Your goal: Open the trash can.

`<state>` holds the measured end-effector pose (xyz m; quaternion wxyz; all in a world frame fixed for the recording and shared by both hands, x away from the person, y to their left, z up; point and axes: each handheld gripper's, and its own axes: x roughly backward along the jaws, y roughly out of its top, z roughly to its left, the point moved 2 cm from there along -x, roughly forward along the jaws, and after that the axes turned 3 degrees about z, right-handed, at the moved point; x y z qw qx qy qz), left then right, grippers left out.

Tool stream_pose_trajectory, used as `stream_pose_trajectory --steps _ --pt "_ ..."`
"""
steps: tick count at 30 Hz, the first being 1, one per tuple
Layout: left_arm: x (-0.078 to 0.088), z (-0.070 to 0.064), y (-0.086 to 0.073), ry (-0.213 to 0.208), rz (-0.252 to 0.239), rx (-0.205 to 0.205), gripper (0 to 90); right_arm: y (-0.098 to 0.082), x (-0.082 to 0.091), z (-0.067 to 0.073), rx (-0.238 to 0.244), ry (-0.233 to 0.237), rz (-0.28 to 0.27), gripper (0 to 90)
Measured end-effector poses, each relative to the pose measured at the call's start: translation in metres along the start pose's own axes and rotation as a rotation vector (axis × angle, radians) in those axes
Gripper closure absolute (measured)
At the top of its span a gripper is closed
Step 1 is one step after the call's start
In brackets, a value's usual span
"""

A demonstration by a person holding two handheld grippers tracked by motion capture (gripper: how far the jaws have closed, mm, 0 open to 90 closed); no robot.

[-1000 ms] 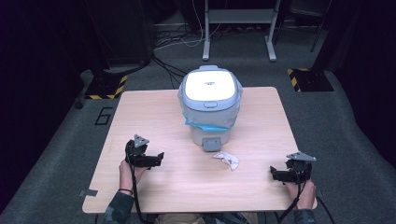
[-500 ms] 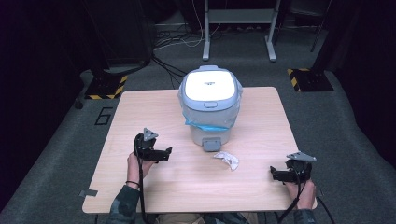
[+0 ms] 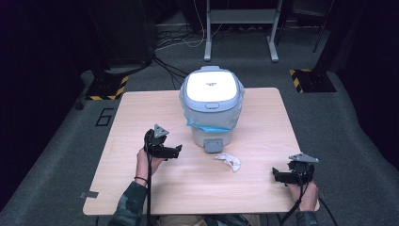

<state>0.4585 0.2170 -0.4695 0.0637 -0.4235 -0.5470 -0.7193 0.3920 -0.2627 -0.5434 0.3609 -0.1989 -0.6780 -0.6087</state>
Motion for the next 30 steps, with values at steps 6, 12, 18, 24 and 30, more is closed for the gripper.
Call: stream_pose_trajectory --steps 6,12,18,24,30 --pt "-0.003 -0.006 0.005 -0.02 0.003 -0.023 2.6 0.0 0.0 0.0 0.002 -0.001 -0.001 0.0" --pt "-0.005 -0.014 0.009 -0.06 -0.02 -0.031 19.4 0.0 0.0 -0.001 -0.003 -0.003 -0.002 0.3" --pt "-0.006 -0.027 0.011 -0.111 -0.07 -0.081 66.6 0.0 0.0 -0.001 -0.003 -0.004 -0.003 0.6" --pt "-0.014 -0.042 0.014 -0.131 -0.11 -0.114 89.9 0.0 0.0 -0.001 -0.004 -0.005 -0.002 1.0" --pt "-0.024 -0.053 0.017 -0.152 -0.111 -0.128 89.8 0.0 0.0 -0.001 -0.005 -0.005 -0.003 1.1"
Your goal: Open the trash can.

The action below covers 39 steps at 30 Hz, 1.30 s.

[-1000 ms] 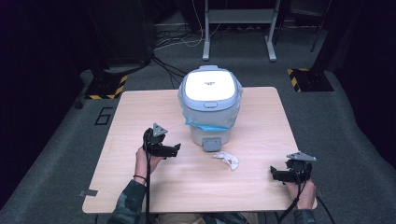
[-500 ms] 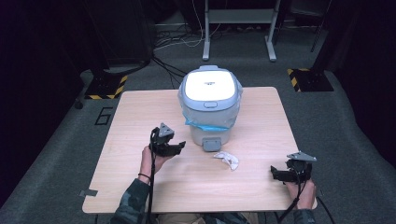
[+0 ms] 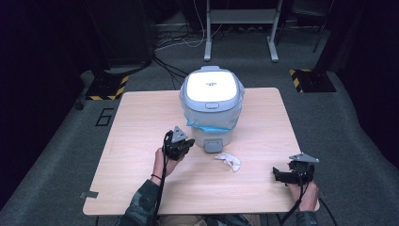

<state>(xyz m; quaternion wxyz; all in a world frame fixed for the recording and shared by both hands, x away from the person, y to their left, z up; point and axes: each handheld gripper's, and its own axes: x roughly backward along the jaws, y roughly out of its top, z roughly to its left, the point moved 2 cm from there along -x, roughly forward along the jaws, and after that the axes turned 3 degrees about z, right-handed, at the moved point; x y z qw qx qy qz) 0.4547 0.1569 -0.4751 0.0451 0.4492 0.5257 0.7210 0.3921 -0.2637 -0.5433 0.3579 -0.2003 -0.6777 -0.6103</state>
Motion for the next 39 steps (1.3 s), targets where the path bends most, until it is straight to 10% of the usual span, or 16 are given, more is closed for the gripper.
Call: stream_pose_trajectory --steps 17,39 --pt "-0.036 -0.027 0.0 -0.057 -0.024 -0.054 89.8 0.0 0.0 0.0 -0.006 -0.004 -0.003 1.9" --pt "-0.072 -0.047 -0.021 0.015 -0.001 -0.105 90.0 0.0 0.0 0.0 -0.011 -0.01 -0.004 2.0"
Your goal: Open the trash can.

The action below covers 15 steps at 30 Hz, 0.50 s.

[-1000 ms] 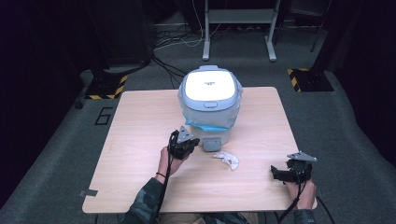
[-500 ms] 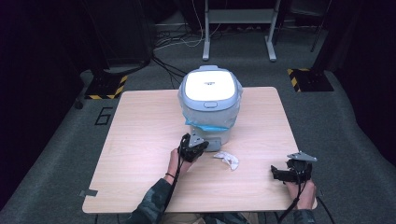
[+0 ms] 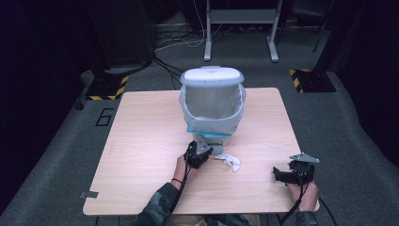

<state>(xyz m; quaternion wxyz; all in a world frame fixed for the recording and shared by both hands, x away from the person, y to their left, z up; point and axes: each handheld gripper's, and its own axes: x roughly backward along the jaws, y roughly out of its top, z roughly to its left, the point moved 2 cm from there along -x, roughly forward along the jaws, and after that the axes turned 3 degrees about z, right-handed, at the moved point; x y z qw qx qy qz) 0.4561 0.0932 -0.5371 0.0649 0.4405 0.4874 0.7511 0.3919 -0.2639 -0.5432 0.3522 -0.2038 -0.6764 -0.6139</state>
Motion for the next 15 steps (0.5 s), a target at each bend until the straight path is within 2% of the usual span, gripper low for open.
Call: stream_pose_trajectory --steps 1,2,3,4,5,8,15 --pt "-0.001 -0.0017 -0.0005 0.0 -0.007 0.047 90.0 -0.0001 0.0 -0.0001 0.0 0.0 0.0 2.0" --pt "-0.0003 0.0026 0.0002 -0.012 0.002 0.005 90.0 0.0 0.0 -0.0001 0.0 0.0 0.0 2.0" --pt "0.0003 0.0043 0.0003 -0.016 0.004 -0.004 90.0 0.0 0.0 -0.0001 0.0 -0.001 0.0 2.0" --pt "0.0003 0.0043 0.0003 -0.016 0.004 -0.004 90.0 0.0 0.0 -0.0001 0.0 -0.001 0.0 2.0" --pt "0.0003 0.0028 -0.0001 -0.011 -0.003 0.022 90.0 0.0 0.0 -0.0001 0.0 -0.001 0.0 2.0" --pt "-0.0004 0.0052 0.0001 -0.021 0.0 0.05 90.0 0.0002 -0.0001 -0.0002 -0.004 -0.003 -0.001 2.1" --pt "-0.0008 0.0053 0.0004 -0.018 -0.001 0.044 90.0 0.0001 -0.0001 -0.0003 -0.003 -0.004 -0.001 2.3"
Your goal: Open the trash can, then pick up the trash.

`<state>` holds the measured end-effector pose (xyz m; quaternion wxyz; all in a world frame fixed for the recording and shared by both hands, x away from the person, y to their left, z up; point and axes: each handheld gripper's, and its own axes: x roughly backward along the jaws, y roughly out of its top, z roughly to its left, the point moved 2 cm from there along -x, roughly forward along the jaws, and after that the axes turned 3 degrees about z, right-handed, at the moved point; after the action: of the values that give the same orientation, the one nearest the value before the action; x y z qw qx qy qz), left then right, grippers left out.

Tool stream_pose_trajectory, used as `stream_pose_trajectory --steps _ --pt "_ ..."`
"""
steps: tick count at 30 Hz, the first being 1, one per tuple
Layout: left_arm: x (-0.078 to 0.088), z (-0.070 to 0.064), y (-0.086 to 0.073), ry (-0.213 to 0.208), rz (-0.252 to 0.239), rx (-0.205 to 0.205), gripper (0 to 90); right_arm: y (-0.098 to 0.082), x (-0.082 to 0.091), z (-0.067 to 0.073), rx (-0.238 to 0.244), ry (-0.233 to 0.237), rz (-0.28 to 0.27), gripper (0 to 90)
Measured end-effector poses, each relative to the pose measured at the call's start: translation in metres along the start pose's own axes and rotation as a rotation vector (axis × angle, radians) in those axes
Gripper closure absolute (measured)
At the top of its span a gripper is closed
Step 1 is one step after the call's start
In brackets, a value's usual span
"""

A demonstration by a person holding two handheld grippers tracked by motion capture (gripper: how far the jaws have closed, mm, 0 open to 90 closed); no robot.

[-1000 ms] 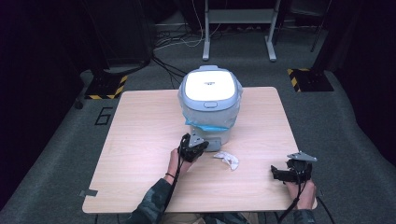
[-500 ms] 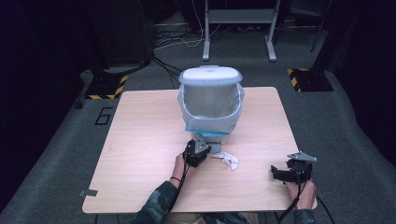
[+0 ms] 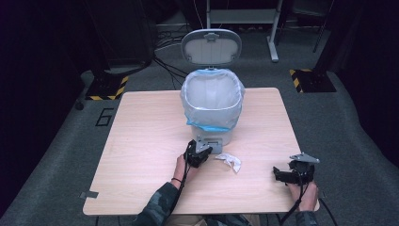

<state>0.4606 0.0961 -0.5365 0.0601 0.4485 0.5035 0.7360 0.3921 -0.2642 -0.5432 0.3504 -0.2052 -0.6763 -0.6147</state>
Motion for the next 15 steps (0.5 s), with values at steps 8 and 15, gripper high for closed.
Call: stream_pose_trajectory --steps 8,15 --pt "0.0009 0.0005 -0.0001 -0.008 0.001 0.005 90.0 0.0 -0.0001 0.0 -0.001 -0.001 -0.001 2.3" --pt "0.0009 0.001 -0.0003 -0.009 0.001 0.012 90.0 0.0 0.0 0.0 0.0 0.0 0.0 2.3"
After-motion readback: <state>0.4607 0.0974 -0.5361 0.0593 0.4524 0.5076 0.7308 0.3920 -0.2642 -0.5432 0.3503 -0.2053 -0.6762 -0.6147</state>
